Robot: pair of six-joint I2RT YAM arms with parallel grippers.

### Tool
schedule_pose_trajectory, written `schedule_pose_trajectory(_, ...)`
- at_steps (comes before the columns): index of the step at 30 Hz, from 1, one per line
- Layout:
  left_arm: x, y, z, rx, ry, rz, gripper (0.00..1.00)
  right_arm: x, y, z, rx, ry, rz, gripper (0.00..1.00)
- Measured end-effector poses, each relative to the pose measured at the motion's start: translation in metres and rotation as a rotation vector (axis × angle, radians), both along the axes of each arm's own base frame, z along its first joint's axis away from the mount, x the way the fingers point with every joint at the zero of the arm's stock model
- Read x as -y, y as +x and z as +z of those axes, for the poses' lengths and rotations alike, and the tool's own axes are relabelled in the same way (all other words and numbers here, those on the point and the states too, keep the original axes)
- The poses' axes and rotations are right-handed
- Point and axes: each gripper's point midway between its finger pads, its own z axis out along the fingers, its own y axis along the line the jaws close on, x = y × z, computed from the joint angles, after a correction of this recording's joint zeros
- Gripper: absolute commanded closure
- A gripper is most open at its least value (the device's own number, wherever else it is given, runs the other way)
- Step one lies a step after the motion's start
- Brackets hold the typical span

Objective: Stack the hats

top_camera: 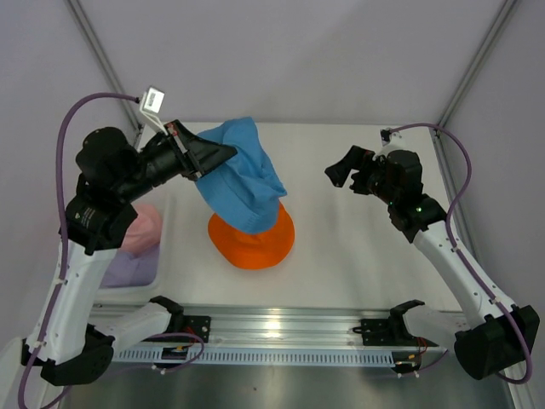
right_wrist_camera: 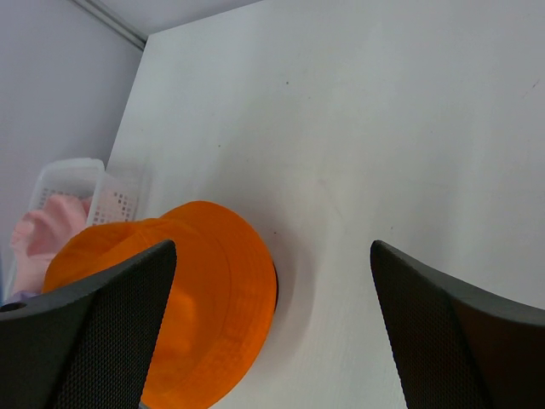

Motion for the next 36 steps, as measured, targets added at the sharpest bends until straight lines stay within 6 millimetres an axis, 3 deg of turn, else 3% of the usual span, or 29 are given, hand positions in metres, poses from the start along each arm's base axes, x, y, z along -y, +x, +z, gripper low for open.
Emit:
schedule_pose_trajectory(4, 0.004, -0.009, 0.023, 0.066, -0.048, -0.035, 0.99, 0.000, 0.001, 0.001, 0.003, 0.006, 0.000, 0.00)
schedule_pose_trajectory(6, 0.007, -0.008, 0.019, 0.069, -0.054, -0.044, 0.99, 0.000, 0.001, 0.001, 0.002, 0.006, -0.002, 0.00)
schedule_pose_trajectory(8, 0.011, -0.003, 0.000, 0.040, -0.045, -0.047, 0.99, 0.001, 0.001, 0.000, 0.001, 0.006, -0.005, 0.00)
schedule_pose_trajectory(12, 0.018, 0.016, -0.077, -0.090, 0.018, -0.030, 0.99, 0.005, 0.002, -0.003, -0.005, 0.003, -0.014, 0.00)
schedule_pose_trajectory(17, 0.013, 0.031, -0.212, -0.352, 0.176, 0.041, 0.99, 0.009, 0.000, -0.012, -0.022, -0.003, -0.022, 0.01)
schedule_pose_trajectory(20, 0.010, 0.033, -0.212, -0.317, 0.172, 0.063, 0.99, 0.008, -0.002, -0.017, -0.032, -0.003, -0.014, 0.00)
schedule_pose_trajectory(27, -0.022, 0.034, -0.212, -0.276, 0.201, 0.241, 0.94, -0.004, -0.007, -0.020, -0.028, 0.016, 0.050, 0.00)
schedule_pose_trajectory(30, -0.033, 0.032, -0.210, -0.262, 0.205, 0.293, 0.98, -0.012, -0.010, -0.018, -0.018, 0.018, 0.081, 0.00)
schedule_pose_trajectory(36, -0.037, 0.030, -0.194, -0.229, 0.185, 0.302, 0.99, -0.022, -0.012, -0.021, -0.022, 0.016, 0.111, 0.00)
